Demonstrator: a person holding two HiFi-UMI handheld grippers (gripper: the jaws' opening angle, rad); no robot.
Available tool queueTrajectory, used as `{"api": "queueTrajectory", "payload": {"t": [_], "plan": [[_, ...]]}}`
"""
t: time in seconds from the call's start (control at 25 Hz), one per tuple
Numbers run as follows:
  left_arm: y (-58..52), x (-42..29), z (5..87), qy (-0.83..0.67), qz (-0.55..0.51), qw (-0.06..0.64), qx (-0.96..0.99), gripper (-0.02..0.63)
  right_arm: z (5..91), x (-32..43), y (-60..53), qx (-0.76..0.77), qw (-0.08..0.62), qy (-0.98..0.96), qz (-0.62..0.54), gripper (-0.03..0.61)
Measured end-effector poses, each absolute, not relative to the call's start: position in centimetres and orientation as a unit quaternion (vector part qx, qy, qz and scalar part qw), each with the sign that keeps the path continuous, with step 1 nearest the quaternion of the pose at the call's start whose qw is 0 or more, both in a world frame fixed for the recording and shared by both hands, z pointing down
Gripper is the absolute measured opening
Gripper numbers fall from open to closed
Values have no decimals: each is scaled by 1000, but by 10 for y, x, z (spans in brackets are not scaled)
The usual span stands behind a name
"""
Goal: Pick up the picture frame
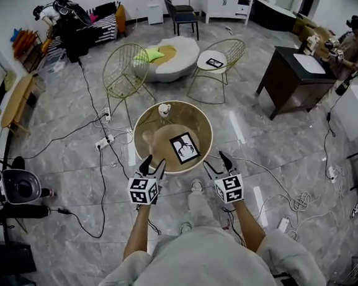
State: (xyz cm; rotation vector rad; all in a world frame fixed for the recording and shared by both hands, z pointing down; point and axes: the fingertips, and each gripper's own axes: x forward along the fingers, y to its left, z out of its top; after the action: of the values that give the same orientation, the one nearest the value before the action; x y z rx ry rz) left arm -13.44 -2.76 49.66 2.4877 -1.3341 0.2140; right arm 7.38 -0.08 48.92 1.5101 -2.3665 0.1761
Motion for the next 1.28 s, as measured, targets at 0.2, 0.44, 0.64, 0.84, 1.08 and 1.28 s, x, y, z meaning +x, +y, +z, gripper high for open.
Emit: {"api": "queueTrajectory", "payload": {"t": [0.2, 0.44, 0.64, 0.84, 1.08, 1.28], "plan": [[-48, -127, 502, -464, 77, 154, 869, 230, 497, 79, -20, 528, 167, -830, 66, 285], [-83, -117, 511, -466, 86, 163, 865, 230, 507, 84, -57, 520, 172, -833, 74, 285], [-114, -114, 521, -468, 93, 170, 862, 230, 516, 84, -93, 511, 176, -837, 80, 285], [-149, -109, 526, -471, 104, 183, 857, 230, 524, 87, -132, 502, 178, -841, 94, 285], [-194, -94, 532, -477, 114, 198, 848, 230, 533, 94, -180, 487, 184, -846, 112, 285], [-218, -86, 549, -484, 124, 219, 838, 230, 547, 97, -211, 470, 194, -852, 127, 285]]}}
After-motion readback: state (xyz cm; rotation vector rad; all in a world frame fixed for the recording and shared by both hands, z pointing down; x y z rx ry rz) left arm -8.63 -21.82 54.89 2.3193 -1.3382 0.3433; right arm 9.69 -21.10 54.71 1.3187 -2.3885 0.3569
